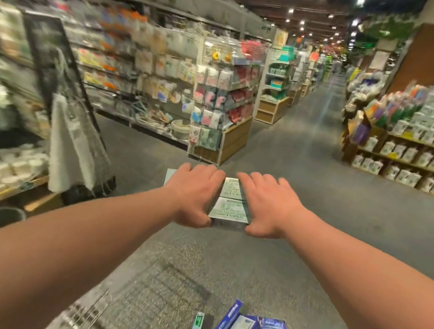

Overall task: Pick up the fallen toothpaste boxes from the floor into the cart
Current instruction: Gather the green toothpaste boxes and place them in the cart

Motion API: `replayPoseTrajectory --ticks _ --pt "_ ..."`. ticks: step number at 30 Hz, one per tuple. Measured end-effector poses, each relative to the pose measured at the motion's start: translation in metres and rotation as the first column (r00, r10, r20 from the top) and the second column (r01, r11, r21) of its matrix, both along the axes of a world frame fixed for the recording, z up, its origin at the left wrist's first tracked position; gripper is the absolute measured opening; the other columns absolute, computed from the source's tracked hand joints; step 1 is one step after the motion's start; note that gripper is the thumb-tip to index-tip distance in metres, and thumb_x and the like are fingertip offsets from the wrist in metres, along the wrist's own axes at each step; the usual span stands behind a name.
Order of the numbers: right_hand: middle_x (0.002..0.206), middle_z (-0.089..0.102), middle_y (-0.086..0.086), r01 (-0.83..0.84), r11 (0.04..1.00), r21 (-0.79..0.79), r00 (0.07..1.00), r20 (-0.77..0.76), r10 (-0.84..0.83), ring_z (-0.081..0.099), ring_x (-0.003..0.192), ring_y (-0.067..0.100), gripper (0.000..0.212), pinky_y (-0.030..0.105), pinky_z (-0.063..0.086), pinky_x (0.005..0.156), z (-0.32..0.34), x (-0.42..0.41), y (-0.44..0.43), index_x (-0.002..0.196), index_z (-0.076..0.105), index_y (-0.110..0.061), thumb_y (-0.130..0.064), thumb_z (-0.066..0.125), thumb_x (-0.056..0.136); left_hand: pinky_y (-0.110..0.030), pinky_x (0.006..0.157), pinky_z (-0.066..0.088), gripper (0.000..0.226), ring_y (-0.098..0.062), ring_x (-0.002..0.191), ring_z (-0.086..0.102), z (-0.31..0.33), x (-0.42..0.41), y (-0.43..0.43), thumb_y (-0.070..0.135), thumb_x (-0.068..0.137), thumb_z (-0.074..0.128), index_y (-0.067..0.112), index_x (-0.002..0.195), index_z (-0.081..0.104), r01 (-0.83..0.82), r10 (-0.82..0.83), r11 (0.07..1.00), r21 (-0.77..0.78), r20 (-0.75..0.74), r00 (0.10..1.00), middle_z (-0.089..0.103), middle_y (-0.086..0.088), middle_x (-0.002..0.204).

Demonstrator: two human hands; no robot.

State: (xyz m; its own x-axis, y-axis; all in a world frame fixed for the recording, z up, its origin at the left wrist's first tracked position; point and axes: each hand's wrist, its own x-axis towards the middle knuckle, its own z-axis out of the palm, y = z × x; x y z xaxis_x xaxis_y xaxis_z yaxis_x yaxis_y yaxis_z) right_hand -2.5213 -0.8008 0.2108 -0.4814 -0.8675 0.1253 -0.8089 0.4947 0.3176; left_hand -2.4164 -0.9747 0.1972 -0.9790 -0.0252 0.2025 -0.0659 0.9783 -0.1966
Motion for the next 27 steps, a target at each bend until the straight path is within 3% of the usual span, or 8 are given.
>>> replayPoseTrajectory --ticks 2,6,15,21,27 --pt "0.128 0.048 0.002 -0.068 0.998 -0.010 0.998 0.003 0.068 0.052 0.115 0.029 0.109 0.047 0.042 0.090 -0.001 0.032 -0.017 0.146 0.024 -0.018 -0.069 0.069 0.060 -0.044 0.094 0.038 0.084 -0.024 0.110 0.049 0.006 0.041 -0.006 0.077 0.069 0.064 0.022 0.127 0.037 -0.052 0.053 0.998 -0.034 0.007 0.999 0.047 0.001 0.119" --pt "0.120 0.054 0.000 -0.214 0.977 -0.017 0.975 0.057 0.215 0.056 0.111 0.026 0.089 0.045 0.046 0.085 0.000 0.099 -0.068 0.125 0.038 -0.020 -0.071 0.070 0.060 -0.044 0.097 0.037 0.090 -0.025 0.117 0.049 0.012 0.124 -0.039 0.079 0.071 0.064 0.021 0.134 0.035 -0.175 0.179 0.981 -0.084 0.051 0.982 0.048 -0.001 0.124" --pt "0.121 0.055 -0.001 -0.422 0.906 -0.033 0.902 0.086 0.424 0.056 0.112 0.025 0.088 0.045 0.048 0.088 -0.001 0.264 -0.228 0.124 0.038 -0.021 -0.071 0.069 0.059 -0.042 0.094 0.044 0.098 -0.025 0.115 0.056 0.018 0.315 -0.164 0.090 0.064 0.058 0.021 0.130 0.037 -0.405 0.425 0.896 -0.181 0.091 0.900 0.053 -0.002 0.123" --pt "0.125 0.054 0.001 -0.481 0.875 -0.059 0.867 0.115 0.485 0.054 0.116 0.026 0.090 0.045 0.043 0.090 -0.027 0.371 -0.327 0.129 0.038 -0.019 -0.070 0.069 0.062 -0.045 0.102 0.047 0.114 -0.024 0.120 0.053 -0.006 0.427 -0.254 0.094 0.063 0.058 0.018 0.144 0.033 -0.515 0.536 0.843 -0.157 0.154 0.830 0.052 -0.004 0.133" --pt "0.119 0.055 0.000 -0.468 0.883 -0.032 0.863 0.200 0.464 0.055 0.111 0.026 0.095 0.047 0.045 0.085 -0.095 0.415 -0.400 0.122 0.040 -0.020 -0.083 0.065 0.056 -0.043 0.100 0.048 0.115 -0.026 0.115 0.056 -0.063 0.467 -0.322 0.095 0.063 0.054 0.017 0.144 0.032 -0.521 0.522 0.849 -0.087 0.288 0.803 0.053 -0.004 0.127"
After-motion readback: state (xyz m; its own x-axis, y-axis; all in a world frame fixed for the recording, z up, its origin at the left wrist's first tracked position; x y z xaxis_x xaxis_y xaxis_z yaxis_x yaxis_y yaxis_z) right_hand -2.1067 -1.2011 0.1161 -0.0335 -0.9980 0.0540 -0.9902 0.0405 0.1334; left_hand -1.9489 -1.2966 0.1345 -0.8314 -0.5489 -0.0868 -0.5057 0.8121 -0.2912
